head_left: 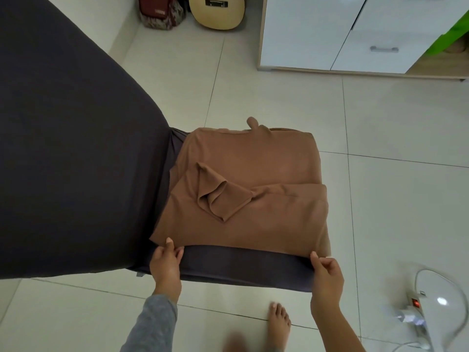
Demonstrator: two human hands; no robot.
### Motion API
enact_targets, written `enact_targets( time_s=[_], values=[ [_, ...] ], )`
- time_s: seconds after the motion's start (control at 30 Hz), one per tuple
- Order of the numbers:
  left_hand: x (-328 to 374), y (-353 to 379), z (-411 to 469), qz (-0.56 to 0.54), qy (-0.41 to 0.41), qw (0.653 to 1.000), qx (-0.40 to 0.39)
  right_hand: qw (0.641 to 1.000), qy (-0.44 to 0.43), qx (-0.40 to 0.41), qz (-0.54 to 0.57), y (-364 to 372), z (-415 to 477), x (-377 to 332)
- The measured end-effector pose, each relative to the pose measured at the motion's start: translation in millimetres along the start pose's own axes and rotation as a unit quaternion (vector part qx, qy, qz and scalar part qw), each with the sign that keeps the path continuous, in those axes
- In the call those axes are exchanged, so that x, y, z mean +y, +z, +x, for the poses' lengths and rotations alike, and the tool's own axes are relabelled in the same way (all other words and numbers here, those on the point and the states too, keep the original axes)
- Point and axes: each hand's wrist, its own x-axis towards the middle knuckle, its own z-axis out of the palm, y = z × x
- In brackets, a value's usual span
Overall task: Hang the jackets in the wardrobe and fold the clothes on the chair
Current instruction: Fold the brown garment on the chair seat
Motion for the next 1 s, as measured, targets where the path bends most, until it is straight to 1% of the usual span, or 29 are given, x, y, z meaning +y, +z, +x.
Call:
enact_targets(
  time_s=[0.07, 0.13, 0.2, 0.27, 0.37, 0.43, 0.5, 0.57, 0.63, 0.7, 0.8, 0.83, 0.93, 1.0],
  values=[
    [-1.4, -3.2, 6.4, 0.089, 0.031, 0.996, 0.001, 0.999, -0.023, 0.019, -0.039, 2.3, -4.1, -2.5],
    [-0.8, -7.9, 7.7, 0.155, 0.066, 0.985, 0.027, 0.995, -0.061, 0.033, -0.073, 7.2, -10.0, -8.1],
    [3.9, -12.7, 0.4, 0.163, 0.091, 0.981, 0.057, 0.988, -0.111, 0.034, -0.101, 17.1, -18.7, -17.7],
    [8.2, -14.8, -11.2, 0.159, 0.135, 0.976, 0.057, 0.982, -0.152, 0.005, -0.112, 30.7, -27.2, -28.7],
    [21.2, -11.6, -19.8, 0.170, 0.207, 0.964, -0.005, 0.973, -0.177, -0.085, -0.117, 59.7, -35.7, -39.8],
    [36.8, -1.7, -15.6, 0.185, 0.237, 0.952, -0.051, 0.969, -0.154, -0.142, -0.133, 84.2, -36.1, -42.0],
    [51.4, 15.3, -5.9, 0.195, 0.260, 0.942, -0.086, 0.967, -0.083, -0.191, -0.145, 109.0, -31.7, -40.1],
    [64.6, 38.1, 6.8, 0.219, 0.272, 0.931, -0.101, 0.967, 0.005, -0.216, -0.136, 131.2, -27.8, -39.5],
    [76.5, 63.8, 16.1, 0.252, 0.268, 0.925, -0.099, 0.967, 0.045, -0.223, -0.115, 150.7, -23.9, -44.0],
    [86.6, 88.1, 22.3, 0.308, 0.235, 0.919, -0.074, 0.968, 0.051, -0.215, -0.122, 162.1, -20.3, -51.4],
    [102.4, 111.8, 22.6, 0.416, 0.137, 0.896, -0.069, 0.965, 0.070, -0.219, -0.125, 168.5, -17.2, -58.5],
    [107.4, 118.5, 22.3, 0.435, 0.104, 0.892, -0.069, 0.966, 0.082, -0.219, -0.113, 169.2, -17.1, -61.6],
    [119.5, 133.3, 25.1, 0.426, 0.039, 0.900, -0.082, 0.968, 0.095, -0.222, -0.067, 171.1, -18.6, -68.6],
    [121.4, 136.2, 27.6, 0.439, 0.036, 0.893, -0.089, 0.969, 0.084, -0.224, -0.063, 171.2, -21.8, -68.9]
  ],
)
